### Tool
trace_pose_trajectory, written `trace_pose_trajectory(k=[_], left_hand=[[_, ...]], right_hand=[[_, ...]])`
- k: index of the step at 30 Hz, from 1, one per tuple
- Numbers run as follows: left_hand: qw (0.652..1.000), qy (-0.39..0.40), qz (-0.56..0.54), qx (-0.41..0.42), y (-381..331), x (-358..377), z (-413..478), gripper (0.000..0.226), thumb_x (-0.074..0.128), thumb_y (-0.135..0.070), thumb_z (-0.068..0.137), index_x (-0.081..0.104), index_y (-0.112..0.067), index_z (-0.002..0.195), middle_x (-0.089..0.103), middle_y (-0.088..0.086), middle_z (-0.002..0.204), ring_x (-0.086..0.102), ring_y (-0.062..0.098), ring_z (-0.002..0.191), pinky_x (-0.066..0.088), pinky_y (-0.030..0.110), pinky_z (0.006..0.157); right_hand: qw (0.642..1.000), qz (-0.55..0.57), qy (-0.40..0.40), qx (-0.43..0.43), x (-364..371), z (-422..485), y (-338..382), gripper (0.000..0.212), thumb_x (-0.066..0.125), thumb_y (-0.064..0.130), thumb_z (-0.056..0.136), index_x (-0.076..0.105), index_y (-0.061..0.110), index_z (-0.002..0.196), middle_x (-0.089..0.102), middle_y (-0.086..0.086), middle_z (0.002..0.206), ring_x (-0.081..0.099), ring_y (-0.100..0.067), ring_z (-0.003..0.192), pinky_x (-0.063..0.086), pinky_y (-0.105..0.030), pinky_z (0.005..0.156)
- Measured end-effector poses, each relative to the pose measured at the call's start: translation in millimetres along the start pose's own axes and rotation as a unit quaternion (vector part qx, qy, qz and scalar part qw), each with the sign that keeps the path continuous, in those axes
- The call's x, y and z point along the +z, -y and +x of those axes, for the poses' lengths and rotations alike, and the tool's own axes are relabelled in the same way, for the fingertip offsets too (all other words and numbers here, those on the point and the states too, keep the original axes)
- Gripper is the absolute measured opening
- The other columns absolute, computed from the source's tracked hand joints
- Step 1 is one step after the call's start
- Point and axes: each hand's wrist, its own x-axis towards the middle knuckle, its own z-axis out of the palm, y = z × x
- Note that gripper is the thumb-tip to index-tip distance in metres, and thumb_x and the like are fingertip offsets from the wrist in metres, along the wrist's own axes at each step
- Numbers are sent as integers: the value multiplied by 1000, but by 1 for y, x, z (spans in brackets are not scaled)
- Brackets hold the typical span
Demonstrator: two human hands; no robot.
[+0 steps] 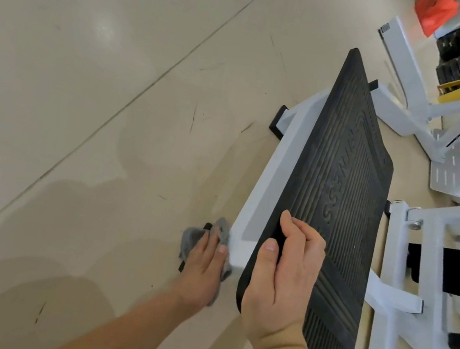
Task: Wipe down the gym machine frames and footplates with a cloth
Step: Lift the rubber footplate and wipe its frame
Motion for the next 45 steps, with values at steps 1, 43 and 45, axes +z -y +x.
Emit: trace_pose_trajectory(k=[1, 43, 45], left_hand=[[999, -41, 0, 25, -5, 6, -3, 53, 21, -50, 110, 13, -37, 160, 7, -12, 170, 13, 19, 157, 15, 45, 126], [988, -98, 120, 14, 11, -30, -19, 37, 32, -39, 108, 49, -30, 76, 58, -8, 74, 54, 19, 73, 35, 31, 65], [981, -127, 130, 63, 10, -37, -12, 29, 34, -37, 108, 58, -36, 93, 64, -14, 92, 58, 12, 86, 39, 24, 72]], right_hand=[[1000, 2, -2, 1, 0, 0, 0, 49, 38, 32, 101, 57, 7, 138, 43, 5, 133, 46, -16, 123, 43, -46, 106], [1000, 12, -4, -1, 1, 1, -4, 50, 39, 30, 100, 58, 4, 137, 48, -3, 131, 48, -19, 122, 40, -40, 105], [1000, 16, -1, 3, 1, 0, -4, 50, 39, 31, 100, 58, 4, 137, 48, -3, 132, 48, -19, 123, 40, -42, 106]])
